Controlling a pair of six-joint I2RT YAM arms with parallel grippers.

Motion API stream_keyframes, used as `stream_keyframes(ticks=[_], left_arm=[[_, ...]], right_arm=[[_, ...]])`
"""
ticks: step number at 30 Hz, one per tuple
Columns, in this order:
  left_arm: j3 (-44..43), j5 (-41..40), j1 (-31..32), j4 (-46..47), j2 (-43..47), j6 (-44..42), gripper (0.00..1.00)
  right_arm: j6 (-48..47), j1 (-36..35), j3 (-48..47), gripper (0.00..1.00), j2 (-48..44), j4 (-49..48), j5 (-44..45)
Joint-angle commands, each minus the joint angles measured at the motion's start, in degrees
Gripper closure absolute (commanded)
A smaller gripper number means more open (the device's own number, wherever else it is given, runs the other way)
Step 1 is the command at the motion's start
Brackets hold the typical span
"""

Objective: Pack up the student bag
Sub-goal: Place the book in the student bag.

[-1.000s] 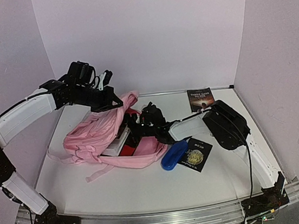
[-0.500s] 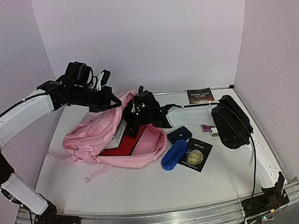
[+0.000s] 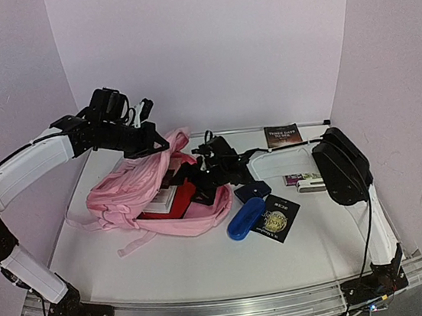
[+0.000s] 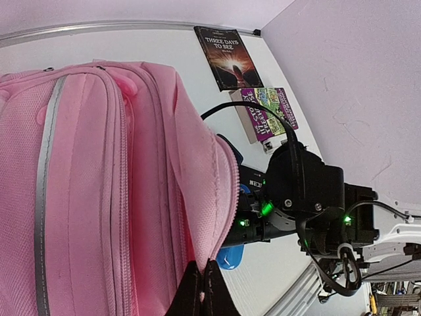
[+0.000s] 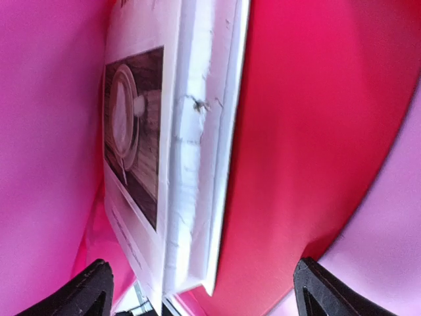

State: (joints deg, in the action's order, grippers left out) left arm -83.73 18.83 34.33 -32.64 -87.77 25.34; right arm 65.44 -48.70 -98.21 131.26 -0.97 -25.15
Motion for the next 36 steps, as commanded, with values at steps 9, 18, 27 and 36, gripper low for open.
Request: stream_keyframes(ticks=[9,18,27,36], left_arm=[[1.14,1.32,-0.4,4.93,4.21,-0.83,1.0],[0.8,3.33,-0.4,4.38,3.7,-1.04,1.0],[0.98,4.47,-0.4,4.69,3.3,-1.08,1.0],[2.81,7.5,-0.23,6.32,2.55,0.74,1.0]], right_arm=[[-3.52,-0.07,-1.84,0.44,-1.64,-3.97,-0.96],[-0.34,-0.33,-11.3,0.67,8.45,-4.89,-2.55],[2.31,-2.6,-19.88,0.75,16.15,-6.38,-4.31],[-4.34,-2.65,-40.52,0.74,28.45,-6.49,-0.05]])
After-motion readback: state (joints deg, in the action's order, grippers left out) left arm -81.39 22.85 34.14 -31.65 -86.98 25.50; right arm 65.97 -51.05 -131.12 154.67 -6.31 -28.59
